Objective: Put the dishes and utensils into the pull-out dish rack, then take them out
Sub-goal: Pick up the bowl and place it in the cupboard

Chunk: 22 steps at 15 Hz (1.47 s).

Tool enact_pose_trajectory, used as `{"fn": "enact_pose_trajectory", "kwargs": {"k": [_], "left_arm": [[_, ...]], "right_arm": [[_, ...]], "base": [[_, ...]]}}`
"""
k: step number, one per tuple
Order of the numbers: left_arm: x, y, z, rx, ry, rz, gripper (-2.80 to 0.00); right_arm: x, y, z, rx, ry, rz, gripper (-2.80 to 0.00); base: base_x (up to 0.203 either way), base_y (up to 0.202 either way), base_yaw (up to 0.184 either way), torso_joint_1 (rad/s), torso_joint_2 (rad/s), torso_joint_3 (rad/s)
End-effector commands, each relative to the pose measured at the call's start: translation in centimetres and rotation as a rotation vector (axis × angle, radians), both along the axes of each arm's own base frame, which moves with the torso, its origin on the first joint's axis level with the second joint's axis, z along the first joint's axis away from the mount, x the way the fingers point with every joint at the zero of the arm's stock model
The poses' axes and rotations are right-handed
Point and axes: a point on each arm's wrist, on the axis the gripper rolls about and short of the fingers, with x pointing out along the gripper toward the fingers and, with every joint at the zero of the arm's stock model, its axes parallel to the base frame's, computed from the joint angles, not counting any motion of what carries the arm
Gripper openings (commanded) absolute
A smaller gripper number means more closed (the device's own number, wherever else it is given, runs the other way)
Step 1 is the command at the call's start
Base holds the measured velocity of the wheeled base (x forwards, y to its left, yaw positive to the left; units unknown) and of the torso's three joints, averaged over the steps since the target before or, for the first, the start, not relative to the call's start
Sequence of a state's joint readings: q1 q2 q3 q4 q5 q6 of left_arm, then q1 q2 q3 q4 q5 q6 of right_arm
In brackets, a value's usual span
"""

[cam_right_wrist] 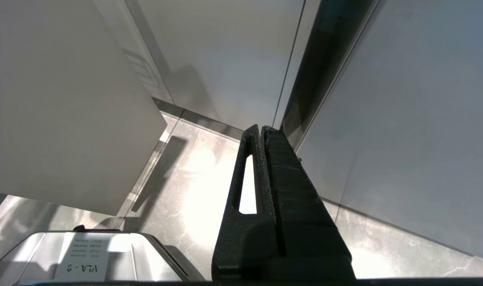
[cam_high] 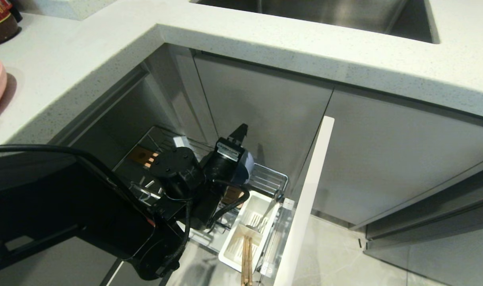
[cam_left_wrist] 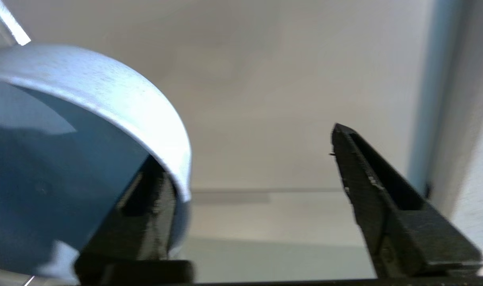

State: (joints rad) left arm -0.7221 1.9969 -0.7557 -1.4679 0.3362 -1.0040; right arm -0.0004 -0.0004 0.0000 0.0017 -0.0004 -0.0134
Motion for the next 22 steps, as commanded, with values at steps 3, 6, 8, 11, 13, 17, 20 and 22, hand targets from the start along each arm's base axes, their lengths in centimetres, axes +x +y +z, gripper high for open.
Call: {"fn": "enact_pose_trajectory", "kwargs": {"k": [3,6,8,11,13,17,20,22], "left_arm": [[-1.2,-0.1,1.3,0.015,0.007,-0.02,0.0],[-1.9,-0.4,1.6,0.121,0.015,0.0,0.0],[-2.2,-0.3,1.6,0.164,0.039,0.014,0.0],[-2.5,0.2,0.8,0.264,0.143,0.05,0.0],[-2.7,0.4,0.4,0.311,0.189,0.057,0.0],[-3.0,0.7,0.9,0.406,0.183,0.068,0.0],[-3.2,1.0,1.1,0.445,0.187,0.095,0.0],[-3.3,1.1,1.1,0.465,0.201,0.119,-2.8]], "right_arm": [[0.0,0.0,0.0,0.0,0.0,0.001,-2.8],[0.0,0.0,0.0,0.0,0.0,0.001,-2.8],[0.0,0.0,0.0,0.0,0.0,0.001,-2.8],[0.0,0.0,0.0,0.0,0.0,-0.001,-2.8],[0.0,0.0,0.0,0.0,0.0,-0.001,-2.8],[0.0,0.0,0.0,0.0,0.0,-0.001,-2.8],[0.0,0.0,0.0,0.0,0.0,0.0,-2.8],[0.0,0.0,0.0,0.0,0.0,0.001,-2.8]], "base": [[0.0,0.0,0.0,0.0,0.0,0.0],[0.0,0.0,0.0,0.0,0.0,0.0],[0.0,0.0,0.0,0.0,0.0,0.0],[0.0,0.0,0.0,0.0,0.0,0.0],[0.0,0.0,0.0,0.0,0.0,0.0],[0.0,0.0,0.0,0.0,0.0,0.0],[0.0,0.0,0.0,0.0,0.0,0.0],[0.0,0.0,0.0,0.0,0.0,0.0]]}}
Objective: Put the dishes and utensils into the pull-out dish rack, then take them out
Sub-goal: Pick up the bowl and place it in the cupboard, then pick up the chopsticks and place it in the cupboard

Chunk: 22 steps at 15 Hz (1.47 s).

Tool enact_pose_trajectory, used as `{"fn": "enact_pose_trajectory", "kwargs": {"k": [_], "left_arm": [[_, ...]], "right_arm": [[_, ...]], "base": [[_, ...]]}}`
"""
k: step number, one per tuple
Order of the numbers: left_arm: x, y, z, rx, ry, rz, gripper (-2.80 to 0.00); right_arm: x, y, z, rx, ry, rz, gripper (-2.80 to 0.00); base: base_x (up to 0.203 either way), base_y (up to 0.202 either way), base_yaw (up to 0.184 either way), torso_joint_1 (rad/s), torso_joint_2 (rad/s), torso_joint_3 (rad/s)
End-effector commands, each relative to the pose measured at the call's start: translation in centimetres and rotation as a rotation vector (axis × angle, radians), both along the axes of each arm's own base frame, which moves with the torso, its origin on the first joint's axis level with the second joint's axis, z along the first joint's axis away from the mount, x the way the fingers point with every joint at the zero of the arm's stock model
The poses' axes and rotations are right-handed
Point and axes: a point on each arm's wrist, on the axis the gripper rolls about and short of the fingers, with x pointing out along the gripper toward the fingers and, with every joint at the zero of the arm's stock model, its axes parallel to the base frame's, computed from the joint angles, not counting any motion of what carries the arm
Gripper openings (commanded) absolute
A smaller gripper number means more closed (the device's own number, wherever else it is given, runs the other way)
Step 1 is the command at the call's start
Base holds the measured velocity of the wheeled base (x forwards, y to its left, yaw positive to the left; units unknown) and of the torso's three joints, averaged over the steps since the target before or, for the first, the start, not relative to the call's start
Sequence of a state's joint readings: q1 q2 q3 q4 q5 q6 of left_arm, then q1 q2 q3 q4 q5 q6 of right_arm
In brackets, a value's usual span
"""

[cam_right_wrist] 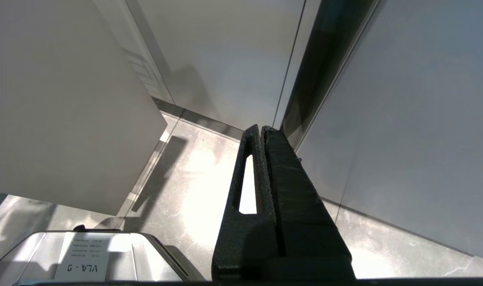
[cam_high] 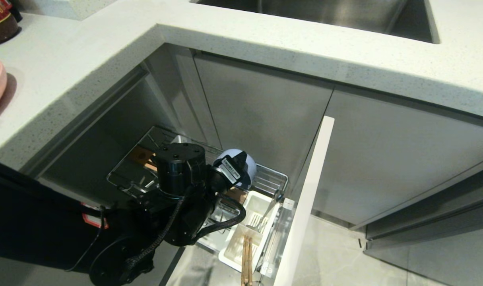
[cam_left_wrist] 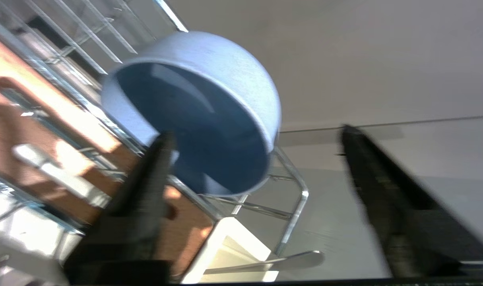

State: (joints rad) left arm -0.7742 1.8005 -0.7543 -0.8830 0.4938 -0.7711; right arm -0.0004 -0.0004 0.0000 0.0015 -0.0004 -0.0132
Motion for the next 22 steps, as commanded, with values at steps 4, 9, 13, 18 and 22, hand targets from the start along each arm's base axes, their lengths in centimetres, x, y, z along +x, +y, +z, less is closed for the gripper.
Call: {"fn": "enact_pose_trajectory", "kwargs": {"k": [4,9,13,18,22], "left_arm": [[-0.2,0.2,-0.6,0.053,0.06,0.007,-2.8],[-1.0,0.4,-0.4,0.139,0.086,0.034,-2.8],[-2.0,0.5,0.8,0.205,0.041,0.073,-2.8],[-3.8,1.8,6.1,0.155,-0.104,0.115,-2.8],[-5.7,3.9,11.0,0.154,-0.247,0.144,-2.8]], "right_arm": [[0.0,0.0,0.0,-0.001,0.0,0.0,-2.8],[0.0,0.0,0.0,-0.001,0.0,0.001,-2.8],[0.0,0.0,0.0,-0.001,-0.001,0.0,-2.8],[0.0,0.0,0.0,-0.001,0.0,0.0,-2.8],[0.0,0.0,0.0,-0.001,0.0,0.001,-2.8]], "base": [[0.0,0.0,0.0,0.0,0.0,0.0],[0.0,0.0,0.0,0.0,0.0,0.0],[0.0,0.0,0.0,0.0,0.0,0.0],[0.0,0.0,0.0,0.0,0.0,0.0],[0.0,0.0,0.0,0.0,0.0,0.0]]}}
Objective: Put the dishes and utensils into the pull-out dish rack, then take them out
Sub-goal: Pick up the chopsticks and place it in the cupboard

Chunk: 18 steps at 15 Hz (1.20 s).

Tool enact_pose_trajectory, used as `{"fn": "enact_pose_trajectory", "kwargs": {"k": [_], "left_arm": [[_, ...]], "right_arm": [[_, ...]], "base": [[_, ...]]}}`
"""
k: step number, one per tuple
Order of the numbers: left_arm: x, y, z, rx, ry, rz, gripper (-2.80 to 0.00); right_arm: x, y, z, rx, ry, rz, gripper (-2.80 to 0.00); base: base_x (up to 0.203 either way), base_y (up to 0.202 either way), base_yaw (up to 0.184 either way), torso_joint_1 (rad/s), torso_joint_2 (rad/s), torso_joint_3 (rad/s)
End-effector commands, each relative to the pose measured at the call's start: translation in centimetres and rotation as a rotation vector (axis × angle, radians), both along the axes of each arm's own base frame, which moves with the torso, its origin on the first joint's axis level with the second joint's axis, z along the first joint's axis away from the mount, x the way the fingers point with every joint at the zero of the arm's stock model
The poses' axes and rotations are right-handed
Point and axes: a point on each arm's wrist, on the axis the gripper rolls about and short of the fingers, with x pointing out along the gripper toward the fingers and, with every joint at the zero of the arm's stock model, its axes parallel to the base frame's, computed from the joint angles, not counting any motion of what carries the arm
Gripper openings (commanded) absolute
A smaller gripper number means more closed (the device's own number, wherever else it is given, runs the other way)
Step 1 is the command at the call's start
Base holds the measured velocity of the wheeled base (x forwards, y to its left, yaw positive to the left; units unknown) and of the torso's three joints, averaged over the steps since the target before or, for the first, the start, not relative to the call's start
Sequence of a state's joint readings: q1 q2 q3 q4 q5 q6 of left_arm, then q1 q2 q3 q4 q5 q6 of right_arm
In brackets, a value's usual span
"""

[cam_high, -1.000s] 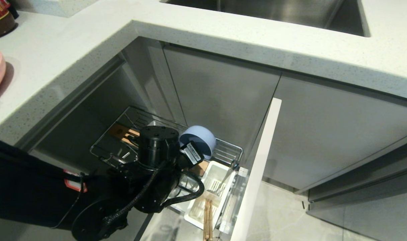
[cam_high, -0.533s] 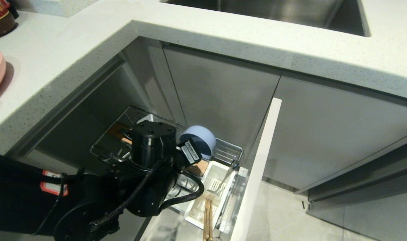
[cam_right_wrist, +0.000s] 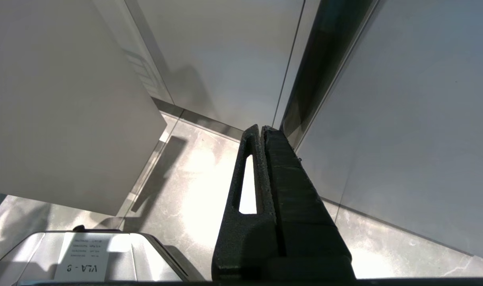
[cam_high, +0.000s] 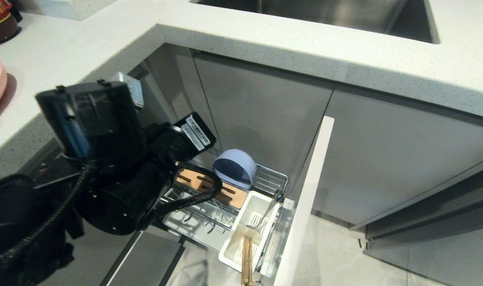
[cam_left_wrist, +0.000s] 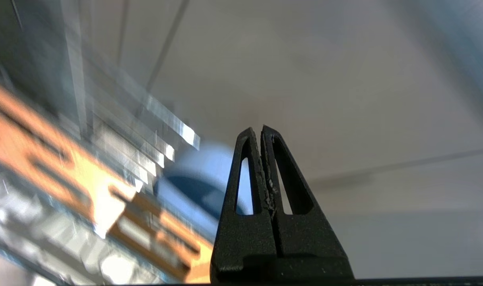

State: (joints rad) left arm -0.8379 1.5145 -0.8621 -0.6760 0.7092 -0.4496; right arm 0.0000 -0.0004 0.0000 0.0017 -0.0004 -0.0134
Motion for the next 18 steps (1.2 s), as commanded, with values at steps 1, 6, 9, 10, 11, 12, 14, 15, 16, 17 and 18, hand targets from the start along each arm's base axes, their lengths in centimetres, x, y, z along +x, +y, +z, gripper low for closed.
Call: {"fn": "enact_pose_trajectory", "kwargs": {"k": [1,6,9,10,11,12,14,15,16,17,18], "left_arm": [[-1.4,1.6,3.1,-0.035,-0.088,0.008,-2.8],[-5.3,7.2,10.7,0.059,-0.301,0.133,-2.8],[-6.5,11.0,13.3,0.133,-0.338,0.326,-2.8],[-6.6,11.8,13.9,0.133,-0.352,0.371,-2.8],[-6.6,13.0,14.5,0.144,-0.364,0.453,-2.8],[-6.8,14.1,15.2,0.151,-0.38,0.525,-2.8],[-7.6,15.5,16.5,0.15,-0.402,0.61,-2.8],[-7.6,16.1,16.4,0.172,-0.385,0.658,-2.8],[-7.6,16.9,16.3,0.209,-0.353,0.706,-2.8],[-7.9,17.5,16.1,0.241,-0.318,0.722,-2.8],[-8.4,18.1,16.0,0.253,-0.29,0.712,-2.8]], "right_arm": [[0.0,0.0,0.0,0.0,0.0,0.0,-2.8],[0.0,0.0,0.0,0.0,0.0,0.0,-2.8],[0.0,0.0,0.0,0.0,0.0,0.0,-2.8],[0.0,0.0,0.0,0.0,0.0,0.0,-2.8],[0.0,0.0,0.0,0.0,0.0,0.0,-2.8],[0.0,0.0,0.0,0.0,0.0,0.0,-2.8],[0.0,0.0,0.0,0.0,0.0,-0.001,-2.8],[0.0,0.0,0.0,0.0,0.0,0.0,-2.8],[0.0,0.0,0.0,0.0,0.0,0.0,-2.8],[0.0,0.0,0.0,0.0,0.0,0.0,-2.8],[0.0,0.0,0.0,0.0,0.0,-0.001,-2.8]], "base": [[0.0,0.0,0.0,0.0,0.0,0.0],[0.0,0.0,0.0,0.0,0.0,0.0],[0.0,0.0,0.0,0.0,0.0,0.0],[0.0,0.0,0.0,0.0,0.0,0.0],[0.0,0.0,0.0,0.0,0.0,0.0],[0.0,0.0,0.0,0.0,0.0,0.0],[0.0,0.0,0.0,0.0,0.0,0.0],[0.0,0.0,0.0,0.0,0.0,0.0],[0.0,0.0,0.0,0.0,0.0,0.0],[0.0,0.0,0.0,0.0,0.0,0.0],[0.0,0.0,0.0,0.0,0.0,0.0]]}}
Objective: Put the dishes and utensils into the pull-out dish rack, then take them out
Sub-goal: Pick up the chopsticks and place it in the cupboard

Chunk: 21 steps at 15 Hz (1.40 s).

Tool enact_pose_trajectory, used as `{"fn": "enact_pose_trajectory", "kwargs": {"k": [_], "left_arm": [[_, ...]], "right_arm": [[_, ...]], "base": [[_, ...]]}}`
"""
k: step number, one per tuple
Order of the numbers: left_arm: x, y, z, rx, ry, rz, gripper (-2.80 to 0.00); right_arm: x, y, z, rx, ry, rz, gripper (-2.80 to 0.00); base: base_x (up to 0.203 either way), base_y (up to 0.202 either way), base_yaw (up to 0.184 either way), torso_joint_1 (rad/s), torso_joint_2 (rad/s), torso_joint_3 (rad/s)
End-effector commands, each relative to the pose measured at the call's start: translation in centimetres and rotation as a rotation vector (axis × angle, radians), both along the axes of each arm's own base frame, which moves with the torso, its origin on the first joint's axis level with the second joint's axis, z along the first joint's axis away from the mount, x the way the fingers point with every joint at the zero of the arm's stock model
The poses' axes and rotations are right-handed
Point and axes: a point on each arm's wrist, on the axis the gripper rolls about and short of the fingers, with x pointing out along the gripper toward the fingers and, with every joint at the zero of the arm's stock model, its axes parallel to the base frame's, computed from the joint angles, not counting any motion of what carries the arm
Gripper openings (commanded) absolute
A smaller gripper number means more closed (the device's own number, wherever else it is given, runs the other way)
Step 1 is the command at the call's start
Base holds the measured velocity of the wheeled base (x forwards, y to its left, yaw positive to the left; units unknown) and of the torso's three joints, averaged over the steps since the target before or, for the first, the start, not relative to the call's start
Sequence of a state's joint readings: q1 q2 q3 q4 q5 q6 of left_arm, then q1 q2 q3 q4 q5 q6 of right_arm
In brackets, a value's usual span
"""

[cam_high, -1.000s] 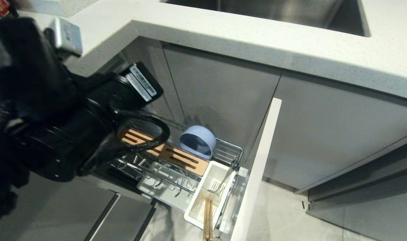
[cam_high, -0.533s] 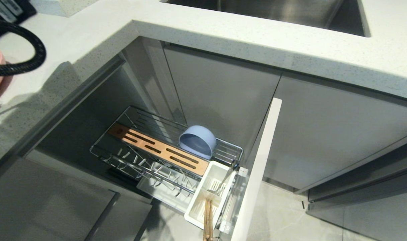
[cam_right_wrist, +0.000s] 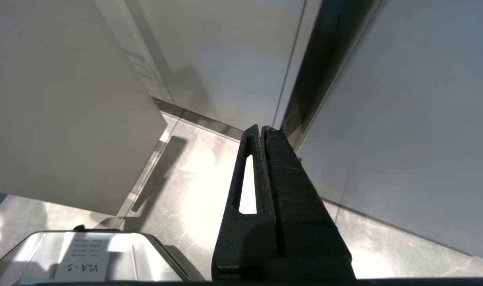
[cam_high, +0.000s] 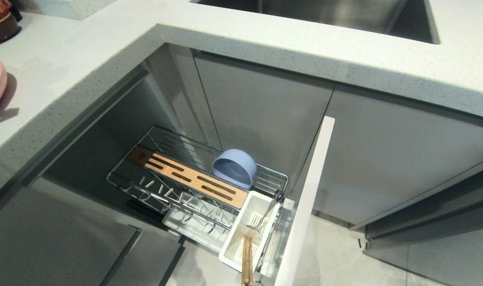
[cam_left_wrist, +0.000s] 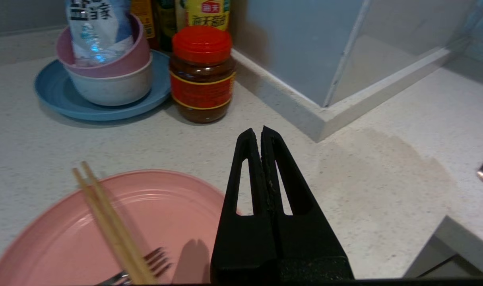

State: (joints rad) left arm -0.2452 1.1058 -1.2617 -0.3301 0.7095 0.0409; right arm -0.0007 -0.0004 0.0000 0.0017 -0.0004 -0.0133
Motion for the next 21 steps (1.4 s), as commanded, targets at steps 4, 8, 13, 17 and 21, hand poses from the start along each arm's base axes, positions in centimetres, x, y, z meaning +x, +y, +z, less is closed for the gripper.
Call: {"fn": "enact_pose_trajectory", "kwargs": {"k": [4,8,13,17,21], "left_arm": [[-4.0,2.3,0.4,-0.04,0.122,-0.087,-2.8],[-7.1,2.4,0.5,-0.11,0.216,-0.161,-2.8],[-8.5,2.3,0.4,-0.173,0.4,-0.095,-2.8],[-6.2,2.7,0.6,-0.292,0.433,-0.094,-2.8],[-2.4,3.3,0.0,-0.387,0.482,-0.097,-2.8]], "right_arm": [[0.0,0.0,0.0,-0.001,0.0,0.001,-2.8],[0.0,0.0,0.0,-0.001,0.0,0.0,-2.8],[0.0,0.0,0.0,-0.001,0.0,0.001,-2.8],[0.0,0.0,0.0,-0.001,0.0,0.001,-2.8],[0.0,0.0,0.0,-0.001,0.0,0.0,-2.8]], "base": [[0.0,0.0,0.0,0.0,0.0,0.0],[0.0,0.0,0.0,0.0,0.0,0.0],[0.0,0.0,0.0,0.0,0.0,0.0],[0.0,0.0,0.0,0.0,0.0,0.0],[0.0,0.0,0.0,0.0,0.0,0.0]]}}
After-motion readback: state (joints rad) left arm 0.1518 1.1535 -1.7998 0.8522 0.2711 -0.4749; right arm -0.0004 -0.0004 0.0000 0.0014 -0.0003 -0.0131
